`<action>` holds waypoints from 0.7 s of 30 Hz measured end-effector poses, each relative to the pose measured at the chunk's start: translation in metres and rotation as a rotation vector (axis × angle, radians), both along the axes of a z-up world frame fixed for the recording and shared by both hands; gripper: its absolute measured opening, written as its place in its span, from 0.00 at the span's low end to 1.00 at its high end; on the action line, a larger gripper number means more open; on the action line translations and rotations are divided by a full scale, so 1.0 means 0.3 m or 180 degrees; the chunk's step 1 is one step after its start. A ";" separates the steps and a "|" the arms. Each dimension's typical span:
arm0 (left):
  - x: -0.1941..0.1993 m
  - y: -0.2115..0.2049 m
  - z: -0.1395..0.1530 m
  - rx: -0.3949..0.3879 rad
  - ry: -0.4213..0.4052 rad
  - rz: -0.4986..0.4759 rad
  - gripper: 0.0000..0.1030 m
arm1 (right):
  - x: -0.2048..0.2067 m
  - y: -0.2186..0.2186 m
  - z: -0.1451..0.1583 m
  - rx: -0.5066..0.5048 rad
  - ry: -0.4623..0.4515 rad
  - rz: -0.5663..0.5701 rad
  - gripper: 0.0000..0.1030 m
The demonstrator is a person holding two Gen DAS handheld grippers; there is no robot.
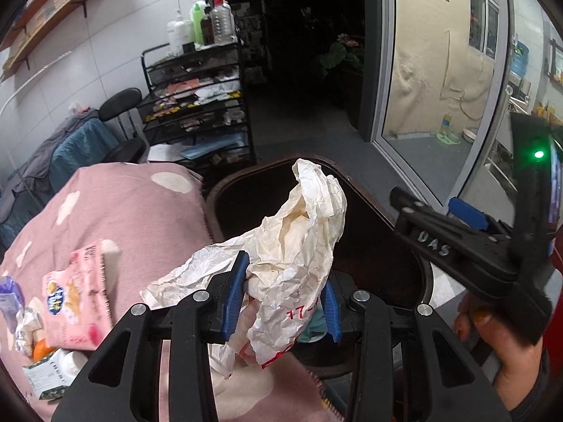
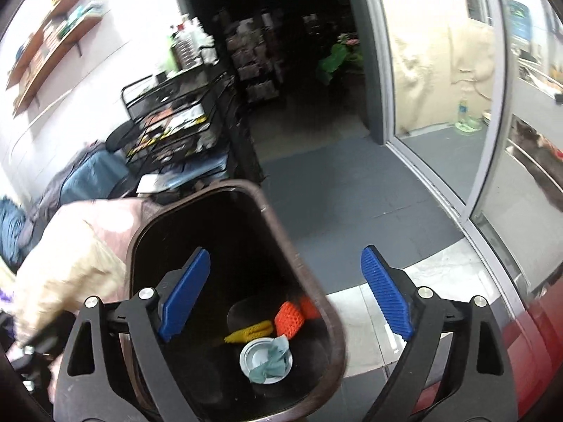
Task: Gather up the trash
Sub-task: 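Lower the white bag into the bin and open the left tool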
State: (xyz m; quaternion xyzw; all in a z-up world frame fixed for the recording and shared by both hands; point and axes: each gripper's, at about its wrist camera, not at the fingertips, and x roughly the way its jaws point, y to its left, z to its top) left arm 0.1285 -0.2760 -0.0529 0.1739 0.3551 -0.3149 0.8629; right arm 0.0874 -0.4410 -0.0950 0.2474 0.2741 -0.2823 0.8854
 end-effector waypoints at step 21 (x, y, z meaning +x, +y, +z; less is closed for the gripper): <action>0.072 -0.161 -0.100 0.0044 0.0314 -0.0296 0.71 | -0.045 -0.078 -0.013 0.0024 0.0007 -0.0295 0.86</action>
